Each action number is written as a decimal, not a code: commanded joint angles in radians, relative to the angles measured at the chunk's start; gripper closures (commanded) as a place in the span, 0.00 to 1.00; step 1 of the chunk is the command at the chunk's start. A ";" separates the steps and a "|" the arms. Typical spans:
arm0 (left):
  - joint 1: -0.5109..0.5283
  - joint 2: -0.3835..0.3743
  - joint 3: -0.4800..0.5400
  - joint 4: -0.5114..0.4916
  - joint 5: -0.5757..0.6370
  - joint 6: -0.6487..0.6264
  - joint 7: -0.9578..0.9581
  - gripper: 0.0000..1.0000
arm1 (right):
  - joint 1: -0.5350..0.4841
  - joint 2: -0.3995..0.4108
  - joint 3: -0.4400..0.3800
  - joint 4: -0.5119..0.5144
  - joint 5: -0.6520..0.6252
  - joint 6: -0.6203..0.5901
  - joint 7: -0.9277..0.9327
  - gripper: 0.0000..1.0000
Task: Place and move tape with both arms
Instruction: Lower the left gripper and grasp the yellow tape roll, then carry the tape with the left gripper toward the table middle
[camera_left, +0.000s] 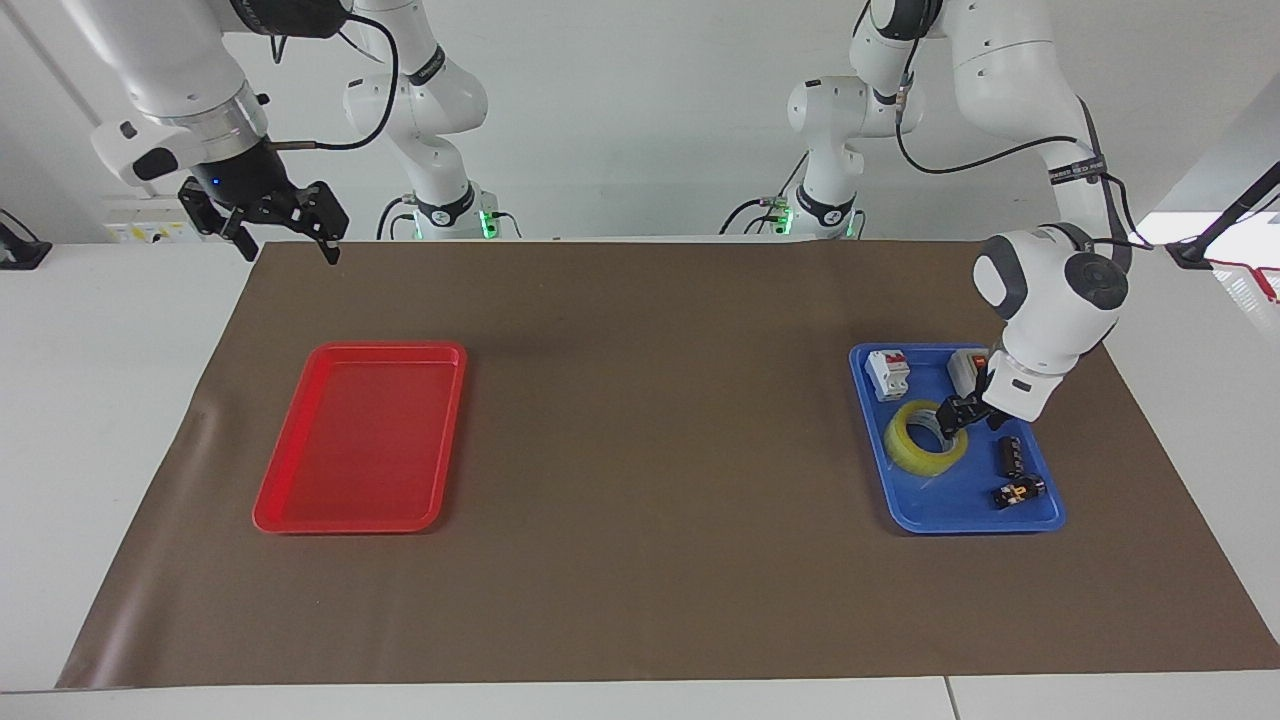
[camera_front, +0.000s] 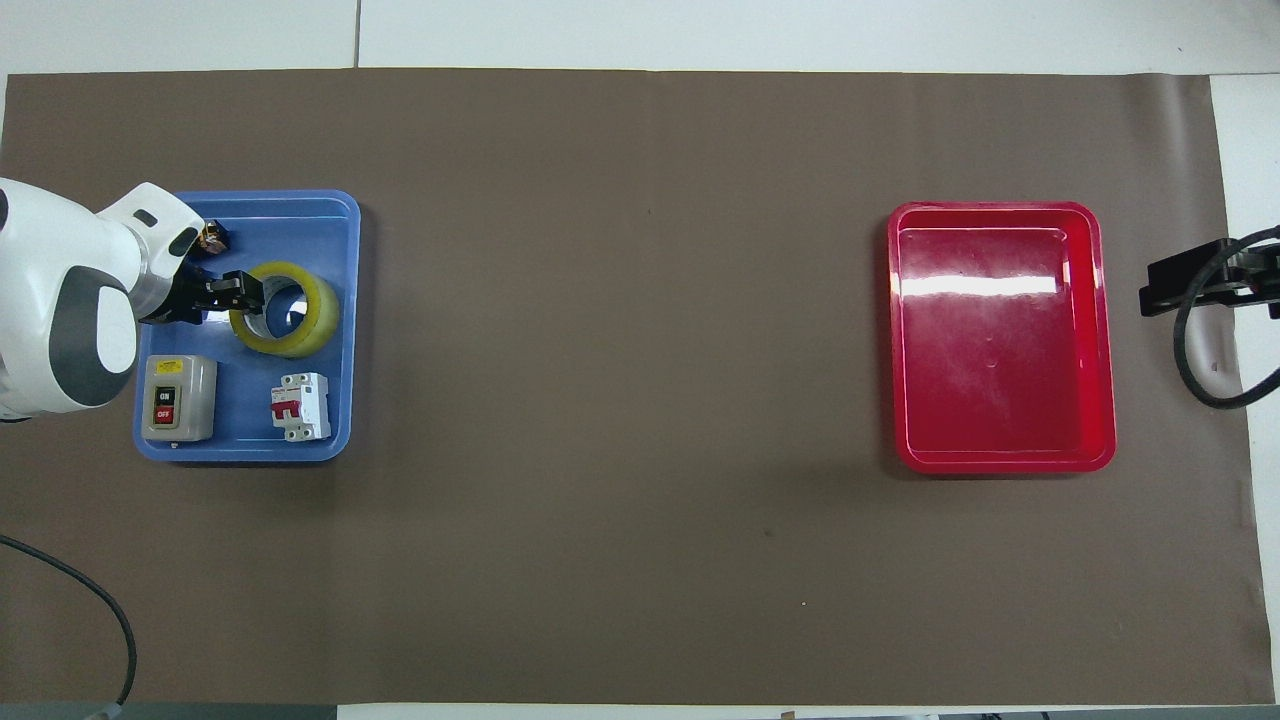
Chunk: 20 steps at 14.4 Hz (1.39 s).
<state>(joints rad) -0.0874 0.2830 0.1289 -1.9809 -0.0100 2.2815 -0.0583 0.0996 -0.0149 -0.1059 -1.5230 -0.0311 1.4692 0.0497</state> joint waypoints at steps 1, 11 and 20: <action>-0.028 0.004 0.009 -0.023 0.007 0.042 -0.057 0.46 | -0.006 -0.008 0.002 -0.006 -0.001 -0.009 -0.019 0.00; -0.070 0.065 -0.003 0.419 -0.047 -0.495 -0.156 1.00 | -0.011 -0.008 0.002 -0.006 -0.001 -0.009 -0.021 0.00; -0.501 0.122 -0.051 0.528 -0.065 -0.459 -0.797 1.00 | -0.015 -0.008 -0.001 -0.009 -0.001 -0.007 -0.024 0.00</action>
<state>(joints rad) -0.5188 0.3532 0.0588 -1.4830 -0.0415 1.7866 -0.7771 0.0977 -0.0149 -0.1100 -1.5230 -0.0311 1.4668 0.0497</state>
